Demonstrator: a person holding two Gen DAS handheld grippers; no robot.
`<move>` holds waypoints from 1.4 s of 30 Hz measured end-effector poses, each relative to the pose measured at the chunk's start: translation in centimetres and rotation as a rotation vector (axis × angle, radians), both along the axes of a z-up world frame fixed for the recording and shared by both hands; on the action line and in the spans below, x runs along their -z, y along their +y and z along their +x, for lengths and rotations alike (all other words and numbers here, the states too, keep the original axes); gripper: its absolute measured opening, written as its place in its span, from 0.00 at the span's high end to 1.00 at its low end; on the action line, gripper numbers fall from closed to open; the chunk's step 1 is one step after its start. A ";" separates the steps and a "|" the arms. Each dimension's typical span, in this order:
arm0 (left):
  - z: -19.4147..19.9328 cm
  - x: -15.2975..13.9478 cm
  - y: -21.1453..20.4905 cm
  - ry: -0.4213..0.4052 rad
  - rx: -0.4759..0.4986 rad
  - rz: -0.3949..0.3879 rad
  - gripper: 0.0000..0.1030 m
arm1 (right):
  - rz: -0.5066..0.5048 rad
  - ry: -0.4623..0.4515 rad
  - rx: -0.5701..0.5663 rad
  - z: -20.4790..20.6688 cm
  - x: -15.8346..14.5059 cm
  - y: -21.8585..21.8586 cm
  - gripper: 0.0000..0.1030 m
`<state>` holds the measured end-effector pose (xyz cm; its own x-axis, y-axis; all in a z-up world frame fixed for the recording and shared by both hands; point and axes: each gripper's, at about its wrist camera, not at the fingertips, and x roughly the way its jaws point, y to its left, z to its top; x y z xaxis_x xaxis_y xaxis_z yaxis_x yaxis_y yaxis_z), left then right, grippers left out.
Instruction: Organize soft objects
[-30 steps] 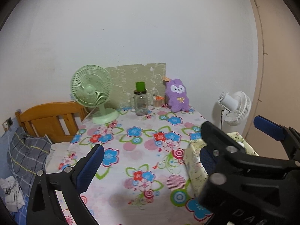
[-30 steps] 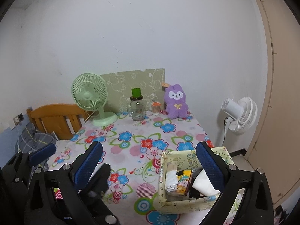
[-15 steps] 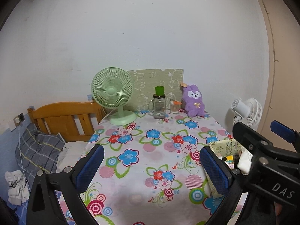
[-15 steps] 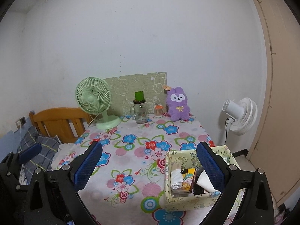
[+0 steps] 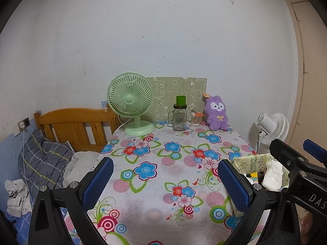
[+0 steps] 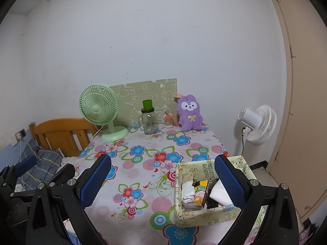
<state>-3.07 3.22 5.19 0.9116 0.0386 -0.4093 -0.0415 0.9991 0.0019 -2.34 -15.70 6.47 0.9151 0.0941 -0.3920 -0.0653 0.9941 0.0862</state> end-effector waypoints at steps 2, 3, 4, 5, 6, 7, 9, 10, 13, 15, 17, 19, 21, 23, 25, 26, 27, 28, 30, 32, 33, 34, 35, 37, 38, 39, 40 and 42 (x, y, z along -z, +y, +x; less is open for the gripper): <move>0.0 0.0 0.0 0.000 0.000 0.000 0.00 | 0.000 -0.001 0.000 0.0 0.0 0.0 0.01; 0.0 0.0 0.0 0.000 0.000 0.000 0.00 | 0.000 -0.001 -0.001 0.0 0.0 0.0 0.01; 0.0 0.0 0.0 0.001 0.000 0.001 0.00 | 0.000 -0.001 -0.001 0.0 0.0 0.0 0.01; 0.0 0.0 0.1 0.001 -0.002 0.000 0.00 | 0.000 -0.001 -0.002 0.0 0.0 0.0 0.01; 0.0 0.0 0.2 0.002 -0.003 -0.001 0.00 | 0.000 0.000 -0.001 0.0 0.0 0.0 0.01; 0.0 0.0 0.3 0.003 -0.007 -0.003 0.00 | 0.001 -0.001 -0.001 0.0 0.0 0.0 0.01; 0.0 0.0 0.4 0.001 -0.012 -0.003 0.00 | 0.001 -0.002 0.000 0.0 -0.1 0.1 0.01; 0.0 0.0 0.4 0.001 -0.012 -0.004 0.00 | 0.001 -0.001 0.000 0.0 0.0 0.1 0.01; 0.0 -0.1 0.5 0.001 -0.012 -0.003 0.00 | 0.000 0.000 0.000 0.0 0.0 0.1 0.00; 0.0 -0.1 0.5 0.000 -0.011 -0.003 0.00 | 0.000 0.000 0.001 0.0 0.0 0.1 0.00; 0.0 -0.1 0.7 -0.001 -0.011 -0.003 0.00 | 0.000 0.000 0.001 -0.1 0.0 0.1 0.00; 0.1 -0.1 0.7 -0.001 -0.010 -0.004 0.00 | 0.000 0.000 0.001 -0.1 0.0 0.1 0.00; 0.1 -0.2 0.7 -0.001 -0.011 -0.002 0.00 | -0.001 0.001 0.002 -0.1 0.0 0.1 0.00; 0.1 -0.1 0.7 -0.001 -0.011 -0.003 0.00 | 0.001 0.001 0.002 -0.1 0.0 0.1 0.00; 0.1 -0.1 0.7 -0.002 -0.011 -0.003 0.00 | 0.000 0.001 0.002 -0.1 0.0 0.1 0.00; 0.1 -0.1 0.7 -0.001 -0.011 -0.003 0.00 | 0.001 0.000 0.002 -0.2 0.0 0.1 0.00; 0.1 -0.1 0.7 -0.001 -0.011 -0.003 0.00 | 0.001 0.000 0.002 -0.1 0.0 0.1 0.00; 0.1 -0.1 0.7 -0.001 -0.011 -0.002 0.00 | 0.001 0.001 0.002 -0.1 0.0 0.0 0.00; 0.1 -0.1 0.7 -0.002 -0.011 -0.003 0.00 | 0.000 0.002 0.002 -0.1 0.0 0.0 0.00; 0.0 -0.1 0.7 -0.002 -0.011 -0.004 0.00 | 0.001 0.001 0.003 -0.2 0.0 0.0 0.00; 0.0 -0.1 0.7 -0.002 -0.012 -0.003 0.00 | 0.001 0.001 0.002 -0.1 0.0 0.0 0.00; 0.0 -0.1 0.7 -0.002 -0.012 -0.003 0.00 | 0.001 0.001 0.002 -0.2 0.0 0.0 0.00; 0.1 -0.1 0.7 -0.002 -0.011 -0.003 0.00 | 0.001 0.002 0.002 -0.2 0.0 0.0 0.00; 0.0 -0.1 0.7 -0.002 -0.012 -0.003 0.00 | 0.001 0.001 0.002 -0.1 0.0 0.0 0.00; 0.1 -0.1 0.7 -0.002 -0.013 -0.003 0.00 | 0.001 0.001 0.002 -0.2 0.0 0.0 0.00; 0.1 -0.1 0.7 -0.002 -0.013 -0.002 0.00 | 0.001 0.002 0.002 -0.1 0.0 0.0 0.00; 0.0 -0.1 0.7 -0.002 -0.012 -0.003 0.00 | 0.001 0.002 0.002 -0.1 0.0 0.0 0.00; 0.0 -0.1 0.7 -0.001 -0.012 -0.003 0.00 | 0.002 0.002 0.002 -0.2 0.0 0.0 0.00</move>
<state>-3.04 3.92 5.30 0.9116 0.0479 -0.4083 -0.0532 0.9986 -0.0016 -2.54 -15.73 6.47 0.9145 0.0930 -0.3938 -0.0633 0.9941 0.0878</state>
